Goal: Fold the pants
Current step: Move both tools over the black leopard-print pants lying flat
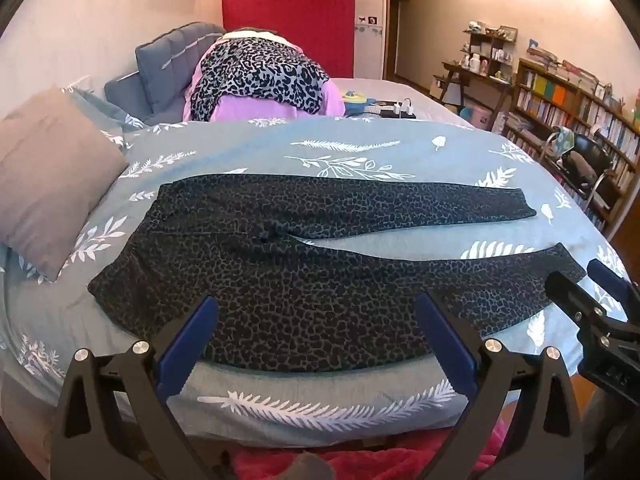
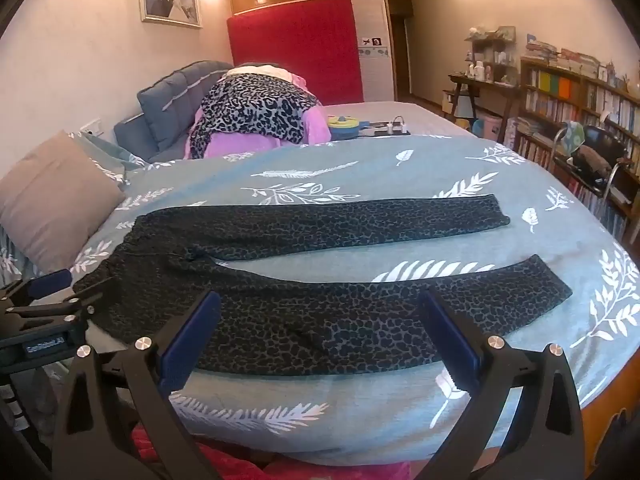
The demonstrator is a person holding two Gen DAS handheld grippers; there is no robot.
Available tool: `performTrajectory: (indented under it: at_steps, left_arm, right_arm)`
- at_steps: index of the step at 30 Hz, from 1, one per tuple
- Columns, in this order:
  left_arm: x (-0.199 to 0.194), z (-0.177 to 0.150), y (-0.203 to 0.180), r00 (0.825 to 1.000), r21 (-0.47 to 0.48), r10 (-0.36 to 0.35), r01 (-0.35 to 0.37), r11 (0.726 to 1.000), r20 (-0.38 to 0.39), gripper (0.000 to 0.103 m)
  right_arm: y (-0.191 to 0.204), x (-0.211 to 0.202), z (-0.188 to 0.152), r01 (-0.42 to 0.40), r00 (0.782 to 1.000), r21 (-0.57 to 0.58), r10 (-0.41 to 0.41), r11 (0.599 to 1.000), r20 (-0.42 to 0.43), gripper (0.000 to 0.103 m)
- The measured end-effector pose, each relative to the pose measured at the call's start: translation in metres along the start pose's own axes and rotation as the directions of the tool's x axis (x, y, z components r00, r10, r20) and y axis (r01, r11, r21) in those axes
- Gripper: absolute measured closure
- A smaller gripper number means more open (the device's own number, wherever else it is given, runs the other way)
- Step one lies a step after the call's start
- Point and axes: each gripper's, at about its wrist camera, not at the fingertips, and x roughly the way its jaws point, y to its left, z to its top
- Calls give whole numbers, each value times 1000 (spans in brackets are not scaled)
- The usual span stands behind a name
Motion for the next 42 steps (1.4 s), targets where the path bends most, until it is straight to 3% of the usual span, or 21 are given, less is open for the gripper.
performTrajectory:
  at_steps: [3,7,10,17,42]
  left_arm:
    - [-7,-16,-2,999,9,-41,41,999,20,5]
    - [0,-8,-10,998,7,-40,41,999,-44,5]
    - [0,-7,-9,997,1,-67,67,998,-48,5]
    - [2,-7,-7,996,-11,-79,78,997,-50,5]
    - [10,-10,12,998,-57,22,-25,998,-51,5]
  right_arm:
    - [-5,1,0,12,1000,13,-12,1000,-5,2]
    - [-13,2,-2,12,1000,34,-12,999,-14,2]
    - [-4,5,-1,51,999,21,-51,998,-18,2]
    - [-7,5,-3,58,998,22,-57,998,-20,3]
    - [-6,7,-5,52,998,23,-51,998,-34,2]
